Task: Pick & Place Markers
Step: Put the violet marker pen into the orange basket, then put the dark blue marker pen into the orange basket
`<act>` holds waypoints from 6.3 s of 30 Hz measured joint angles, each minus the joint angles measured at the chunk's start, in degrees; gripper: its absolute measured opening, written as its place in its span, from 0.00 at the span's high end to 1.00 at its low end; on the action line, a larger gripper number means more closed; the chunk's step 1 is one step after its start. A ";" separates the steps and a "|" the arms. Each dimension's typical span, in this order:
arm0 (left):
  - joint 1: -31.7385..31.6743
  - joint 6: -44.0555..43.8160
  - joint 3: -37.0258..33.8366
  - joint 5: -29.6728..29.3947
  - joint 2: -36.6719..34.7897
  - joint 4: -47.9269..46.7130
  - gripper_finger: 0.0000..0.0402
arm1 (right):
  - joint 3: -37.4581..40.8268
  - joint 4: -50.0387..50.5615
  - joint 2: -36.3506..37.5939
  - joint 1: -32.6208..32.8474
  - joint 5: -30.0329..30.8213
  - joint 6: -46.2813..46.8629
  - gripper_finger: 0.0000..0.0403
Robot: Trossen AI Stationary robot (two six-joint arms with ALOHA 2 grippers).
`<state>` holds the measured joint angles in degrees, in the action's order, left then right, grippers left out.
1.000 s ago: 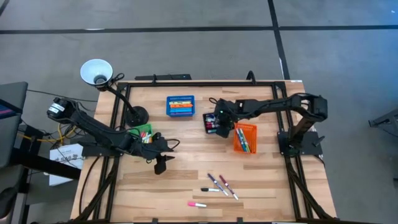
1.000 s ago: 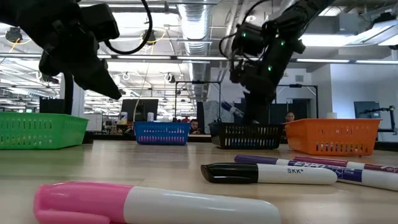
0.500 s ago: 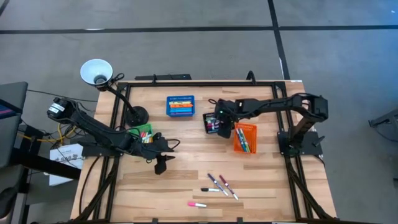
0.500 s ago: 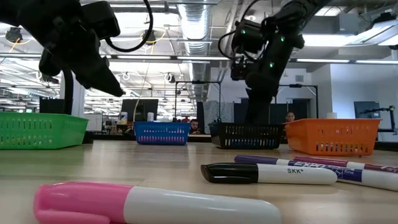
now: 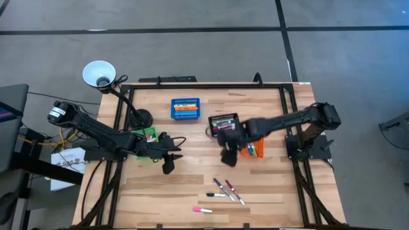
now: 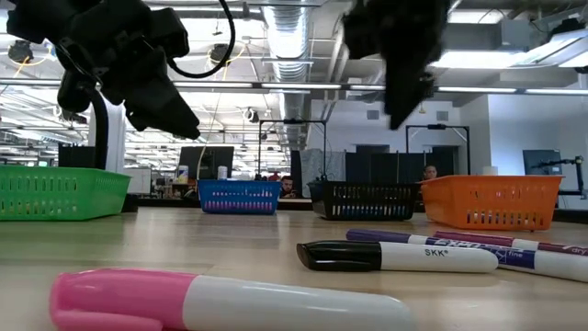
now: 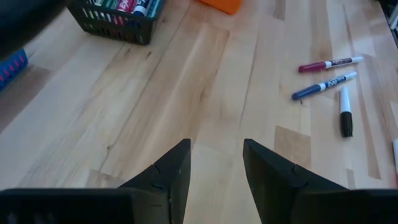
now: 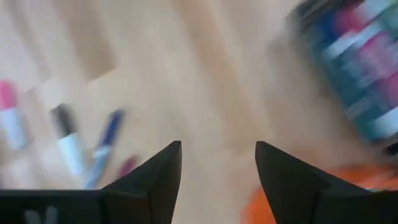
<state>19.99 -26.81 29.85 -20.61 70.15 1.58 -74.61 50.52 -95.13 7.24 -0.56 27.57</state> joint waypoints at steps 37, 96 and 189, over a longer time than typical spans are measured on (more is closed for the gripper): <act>-0.16 -0.02 0.00 0.05 -0.02 2.40 0.65 | 4.87 -13.13 -16.94 23.02 0.91 28.53 0.67; -0.18 -0.02 -0.04 0.05 -0.02 2.75 0.65 | 20.87 2.40 6.97 -1.66 16.04 37.72 0.71; -0.16 2.51 -0.72 0.06 -0.02 4.92 0.65 | 1.02 18.09 3.34 6.36 23.17 28.16 0.93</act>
<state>19.84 -24.29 29.12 -20.54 70.13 6.50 -73.59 68.61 -91.79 13.60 22.61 55.73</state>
